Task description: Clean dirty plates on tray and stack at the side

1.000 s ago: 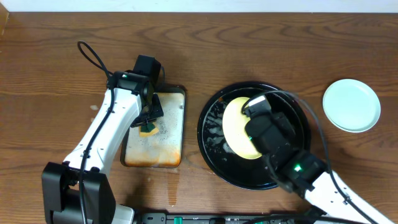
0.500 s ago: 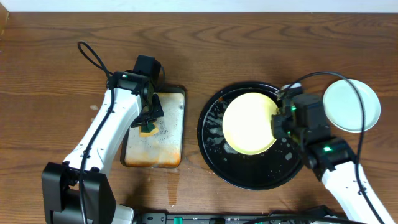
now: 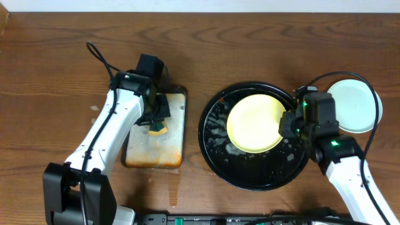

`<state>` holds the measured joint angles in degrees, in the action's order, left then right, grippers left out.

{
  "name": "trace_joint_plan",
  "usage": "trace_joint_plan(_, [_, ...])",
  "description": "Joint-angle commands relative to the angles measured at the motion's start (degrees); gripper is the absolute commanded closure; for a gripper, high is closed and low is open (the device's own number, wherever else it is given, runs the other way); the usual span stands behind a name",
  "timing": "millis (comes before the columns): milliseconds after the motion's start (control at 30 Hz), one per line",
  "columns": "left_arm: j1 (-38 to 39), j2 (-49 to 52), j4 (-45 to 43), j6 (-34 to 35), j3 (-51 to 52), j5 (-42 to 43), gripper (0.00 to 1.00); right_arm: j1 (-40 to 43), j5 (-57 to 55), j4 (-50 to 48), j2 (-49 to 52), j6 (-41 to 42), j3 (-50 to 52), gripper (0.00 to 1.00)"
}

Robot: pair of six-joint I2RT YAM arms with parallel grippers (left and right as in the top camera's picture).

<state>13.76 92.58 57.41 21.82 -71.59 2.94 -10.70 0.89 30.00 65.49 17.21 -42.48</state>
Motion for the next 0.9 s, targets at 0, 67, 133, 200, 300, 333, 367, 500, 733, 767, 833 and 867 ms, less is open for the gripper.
trace_joint_plan(0, [0.8, 0.0, 0.0, -1.7, 0.2, 1.1, 0.86, 0.7, -2.6, 0.2, 3.7, 5.5, 0.2, 0.99])
trace_joint_plan(67, [0.9, 0.0, -0.1, -1.7, 0.2, 1.1, 0.86, 0.7, -2.6, -0.7, 5.6, 5.5, 0.2, 0.99])
trace_joint_plan(133, [0.8, 0.0, -0.1, -1.9, 0.2, 1.1, 0.86, 0.7, -2.6, -2.0, 5.9, 5.3, 0.2, 0.99])
trace_joint_plan(200, [0.8, 0.0, -0.1, -2.2, 0.2, 1.1, 0.86, 0.7, -2.6, -3.5, 5.0, 4.1, 0.2, 0.99])
trace_joint_plan(300, [0.9, 0.0, -0.1, -2.8, 0.2, 1.1, 0.86, 1.0, -2.2, -5.5, 2.5, 3.8, 0.2, 0.99])
trace_joint_plan(333, [0.9, 0.0, -0.1, -2.8, 0.2, 1.1, 0.86, 1.4, -1.9, -6.1, 1.5, 3.8, 0.2, 0.99])
trace_joint_plan(367, [0.8, 0.0, -0.1, -2.8, 0.2, 1.1, 0.86, 2.0, -1.9, -6.5, 0.1, 3.8, 0.1, 0.99])
trace_joint_plan(500, [0.8, 0.0, -0.1, -2.8, 0.2, 1.1, 0.86, 6.1, -2.4, -7.3, -4.1, 3.8, 0.1, 0.99])
trace_joint_plan(733, [0.9, 0.0, -0.1, -2.8, 0.2, 1.1, 0.83, 9.3, 8.3, -2.5, -1.7, 3.3, 0.2, 0.89])
trace_joint_plan(767, [0.9, 0.0, -0.1, -2.8, 0.2, 1.1, 0.83, 9.1, 9.2, -1.4, -0.2, 1.8, 0.2, 0.81])
trace_joint_plan(833, [0.9, 0.0, -0.1, -2.8, 0.2, 1.1, 0.83, 8.5, 10.1, -0.5, 3.3, -2.4, 0.2, 0.72])
trace_joint_plan(867, [0.9, 0.0, -0.1, -2.8, 0.2, 1.2, 0.83, 8.3, 10.1, -0.6, 5.2, -4.6, 0.2, 0.7])
